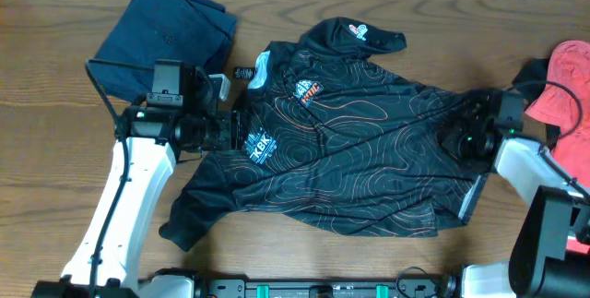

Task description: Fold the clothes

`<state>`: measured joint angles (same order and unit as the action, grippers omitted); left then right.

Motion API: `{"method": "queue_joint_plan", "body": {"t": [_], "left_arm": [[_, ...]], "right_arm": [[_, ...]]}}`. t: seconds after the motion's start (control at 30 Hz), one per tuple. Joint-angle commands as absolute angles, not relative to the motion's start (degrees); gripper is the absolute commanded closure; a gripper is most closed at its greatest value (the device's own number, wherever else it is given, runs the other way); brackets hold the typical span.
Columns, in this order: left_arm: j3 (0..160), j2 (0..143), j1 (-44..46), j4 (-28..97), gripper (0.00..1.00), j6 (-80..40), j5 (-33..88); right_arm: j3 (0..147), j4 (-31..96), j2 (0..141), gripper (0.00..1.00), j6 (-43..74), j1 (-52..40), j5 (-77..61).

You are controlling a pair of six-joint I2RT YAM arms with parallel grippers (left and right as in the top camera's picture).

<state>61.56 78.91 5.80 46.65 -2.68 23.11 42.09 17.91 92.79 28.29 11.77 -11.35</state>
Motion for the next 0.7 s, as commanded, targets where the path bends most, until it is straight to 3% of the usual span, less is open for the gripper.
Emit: {"method": "queue_joint_plan", "body": {"t": [0.0,0.2,0.33,0.4,0.47,0.5,0.67], "left_arm": [[62.48,79.92,6.0,46.78,0.4,-1.74,22.48],[62.48,80.27,6.0,45.67,0.4,-1.74,22.55],[62.48,80.27,6.0,43.94,0.4,-1.74,25.15],[62.48,80.34,6.39,43.05,0.4,-1.74,26.55],[62.48,80.47,7.55,42.06,0.4,-1.69,26.5],[62.48,80.64,8.27,41.39,0.4,-1.72,26.5],[62.48,83.26,12.69,34.65,0.39,-1.04,24.91]], "right_arm": [[36.69,10.83,94.21,0.83,33.8,11.6,-11.16],[34.81,-7.29,100.73,0.88,39.46,11.16,-11.18],[39.03,-14.48,107.74,0.81,40.93,11.07,-12.82],[42.39,-13.21,109.84,0.73,40.12,11.18,-15.81],[44.77,-11.4,109.78,0.55,37.5,11.64,-19.05],[45.63,-10.37,109.03,0.5,36.47,12.1,-20.49],[47.24,-2.57,100.33,0.43,33.47,16.16,-27.14]]}}
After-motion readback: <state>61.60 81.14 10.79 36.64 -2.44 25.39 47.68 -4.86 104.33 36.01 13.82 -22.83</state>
